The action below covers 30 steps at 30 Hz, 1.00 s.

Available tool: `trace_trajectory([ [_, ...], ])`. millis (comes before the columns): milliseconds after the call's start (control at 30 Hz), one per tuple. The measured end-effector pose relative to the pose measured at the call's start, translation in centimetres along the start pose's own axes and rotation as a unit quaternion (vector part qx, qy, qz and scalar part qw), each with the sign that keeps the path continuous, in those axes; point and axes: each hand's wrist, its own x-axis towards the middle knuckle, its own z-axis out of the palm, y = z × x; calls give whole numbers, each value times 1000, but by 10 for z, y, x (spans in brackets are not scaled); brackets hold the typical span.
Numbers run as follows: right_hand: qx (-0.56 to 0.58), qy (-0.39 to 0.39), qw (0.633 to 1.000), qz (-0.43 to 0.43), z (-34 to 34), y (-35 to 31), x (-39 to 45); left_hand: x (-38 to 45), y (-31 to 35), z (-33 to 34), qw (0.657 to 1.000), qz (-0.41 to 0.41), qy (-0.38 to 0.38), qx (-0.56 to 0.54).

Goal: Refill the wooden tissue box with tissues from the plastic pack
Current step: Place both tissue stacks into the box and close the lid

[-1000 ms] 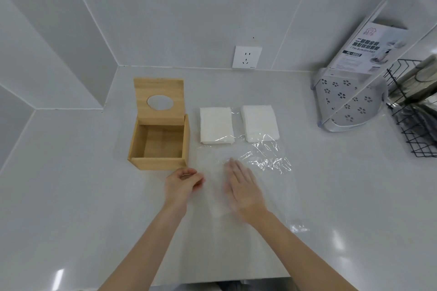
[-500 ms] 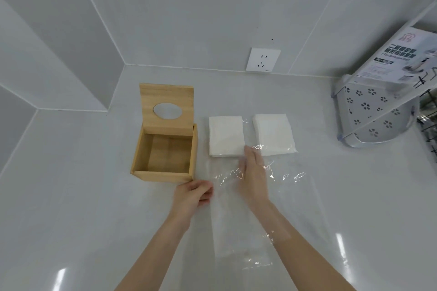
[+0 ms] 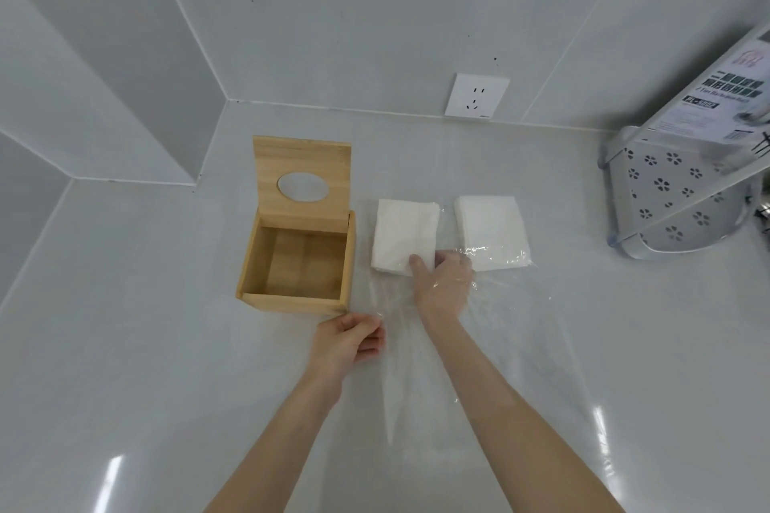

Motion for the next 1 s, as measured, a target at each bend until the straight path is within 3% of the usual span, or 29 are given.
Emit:
trace_trajectory([
  [167,131,6,991,15,-7,0,-10,-1,0,-1,1000,8,6,3],
  [467,292,-124,940,126,-51,43,-48,-7,-4,-5,999,24,31,-7],
  [567,283,-171,934,134,-64,61,-63,-15,-13,-8,1000,15,27,5],
  [733,274,-186,932,146,-72,69,-72,-35,-27,-15,996,-4,-37,76],
  [867,280,-195,930,135,-71,71,-75,-43,-34,-21,995,15,-12,100],
  [1000,287,-262,909,148,-76,77,-85,-45,-35,-20,996,35,12,78],
])
